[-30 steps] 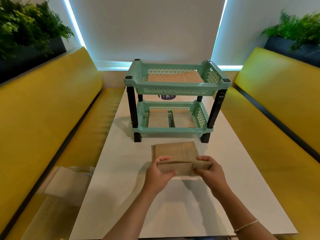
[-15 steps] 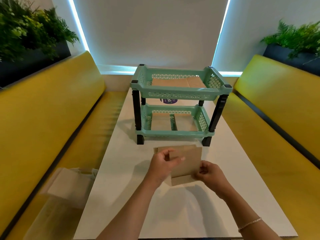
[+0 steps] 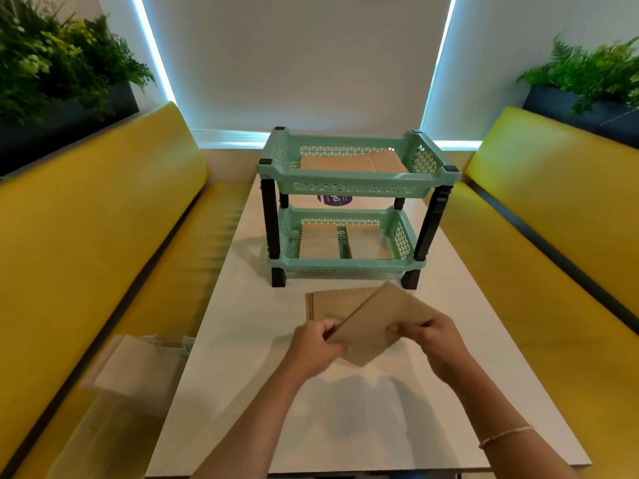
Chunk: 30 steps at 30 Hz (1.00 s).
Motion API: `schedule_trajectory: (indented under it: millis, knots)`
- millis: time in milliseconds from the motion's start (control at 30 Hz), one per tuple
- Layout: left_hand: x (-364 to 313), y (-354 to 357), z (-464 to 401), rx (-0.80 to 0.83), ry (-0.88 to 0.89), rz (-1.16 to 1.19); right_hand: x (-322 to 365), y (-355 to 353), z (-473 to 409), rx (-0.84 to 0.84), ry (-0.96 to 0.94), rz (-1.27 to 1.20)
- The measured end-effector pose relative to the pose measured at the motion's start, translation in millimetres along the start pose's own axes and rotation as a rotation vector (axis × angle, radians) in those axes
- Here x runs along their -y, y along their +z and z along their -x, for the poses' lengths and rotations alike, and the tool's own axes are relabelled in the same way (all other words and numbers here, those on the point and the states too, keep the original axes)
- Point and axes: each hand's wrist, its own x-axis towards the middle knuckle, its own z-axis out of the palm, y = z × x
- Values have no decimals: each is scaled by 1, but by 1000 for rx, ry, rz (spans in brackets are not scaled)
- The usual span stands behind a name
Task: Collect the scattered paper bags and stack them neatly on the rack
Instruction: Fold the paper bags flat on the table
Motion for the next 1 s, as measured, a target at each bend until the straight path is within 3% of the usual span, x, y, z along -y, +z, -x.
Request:
schedule_trajectory:
  millis: [133, 300, 500, 600, 767, 900, 1000]
  knots:
    - [-4, -10, -4, -90, 25, 142, -17, -17, -2, -87, 84, -19]
    - [14, 19, 0, -125, -29, 302, -43, -11, 4, -80, 98, 164]
    - [17, 29, -1, -177, -39, 294, -43, -6, 2, -43, 55, 211]
    - [12, 22, 0, -147, 40, 195, -42, -7, 1, -3, 56, 275]
    - [-5, 4, -10, -79, 172, -268, -39, -7, -6, -6, 94, 408]
    - [-21, -17, -29, -107, 72, -297, -6, -4, -23, -5, 110, 109]
    - [-30, -29, -46, -121, -108, 113, 21, 1, -42, 93, 136, -123]
